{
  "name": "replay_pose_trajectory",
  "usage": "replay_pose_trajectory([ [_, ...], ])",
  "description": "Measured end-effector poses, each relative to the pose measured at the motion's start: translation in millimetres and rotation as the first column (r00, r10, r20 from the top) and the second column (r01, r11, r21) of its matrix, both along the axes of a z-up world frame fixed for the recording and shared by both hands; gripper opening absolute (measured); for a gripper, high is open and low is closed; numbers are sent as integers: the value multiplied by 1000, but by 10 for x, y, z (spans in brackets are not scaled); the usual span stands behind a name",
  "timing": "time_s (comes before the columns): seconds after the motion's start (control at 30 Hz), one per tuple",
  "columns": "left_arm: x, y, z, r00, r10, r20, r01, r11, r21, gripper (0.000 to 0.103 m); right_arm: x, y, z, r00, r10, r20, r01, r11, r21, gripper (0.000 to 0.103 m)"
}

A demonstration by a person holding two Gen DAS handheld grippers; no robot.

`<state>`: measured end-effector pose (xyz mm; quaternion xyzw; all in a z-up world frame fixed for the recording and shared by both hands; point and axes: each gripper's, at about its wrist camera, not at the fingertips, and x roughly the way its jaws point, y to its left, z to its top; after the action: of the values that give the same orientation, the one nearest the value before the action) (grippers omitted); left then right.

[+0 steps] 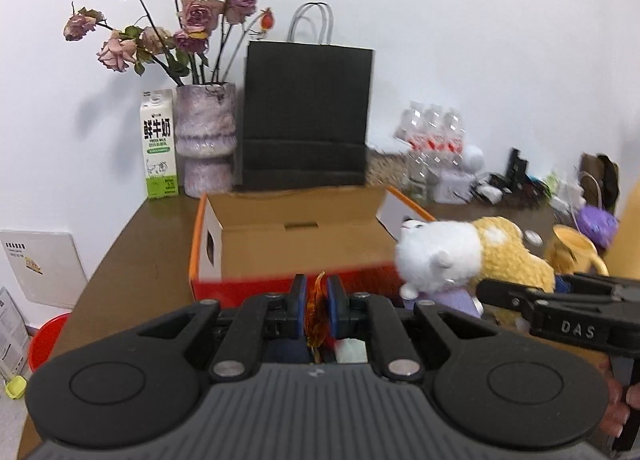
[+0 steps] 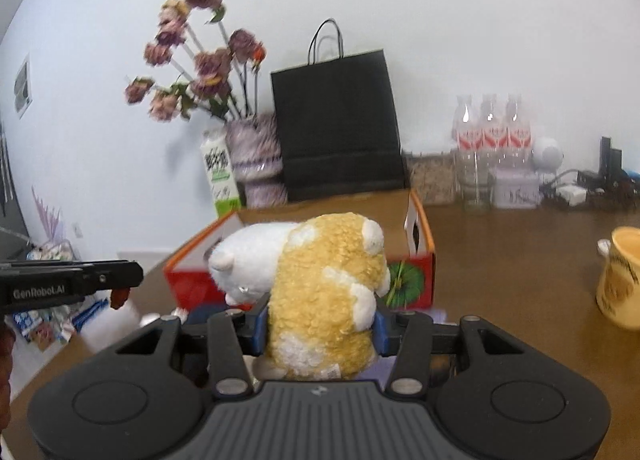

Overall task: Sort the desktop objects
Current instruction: 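Carry chili and plush sheep into the cardboard box and open both tools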

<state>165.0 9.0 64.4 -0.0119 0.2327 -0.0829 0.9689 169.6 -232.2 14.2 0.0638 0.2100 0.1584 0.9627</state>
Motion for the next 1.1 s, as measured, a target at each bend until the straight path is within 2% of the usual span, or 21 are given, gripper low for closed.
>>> replay_pose_trajectory([
  [0.13, 484, 47, 174, 999, 24, -36, -25, 999, -23, 11, 434, 27, 164, 1000, -11, 8, 11, 1000, -18, 46],
  [0.3, 1108, 71, 160, 990, 40, -138, -43, 999, -21, 11, 1040, 87, 255, 999, -5, -38, 3, 999, -52, 46],
  [0.4, 1417, 25, 87, 982, 60, -181, -58, 998, 15, 11, 1369, 136, 231, 997, -1, -74, -4, 997, -71, 46],
  [0.67, 2116, -76, -112, 958, 102, -269, -79, 992, 94, 12, 2082, 360, -1, 985, 12, -170, -31, 993, -111, 46],
  [0.93, 2714, -127, -527, 909, 147, -391, -94, 984, 152, 12, 2586, 520, -371, 959, 5, -282, -50, 987, -152, 46],
  [1.1, 2887, -105, -748, 881, 154, -448, -90, 983, 161, 12, 2734, 568, -514, 937, 11, -348, -81, 979, -189, 47],
])
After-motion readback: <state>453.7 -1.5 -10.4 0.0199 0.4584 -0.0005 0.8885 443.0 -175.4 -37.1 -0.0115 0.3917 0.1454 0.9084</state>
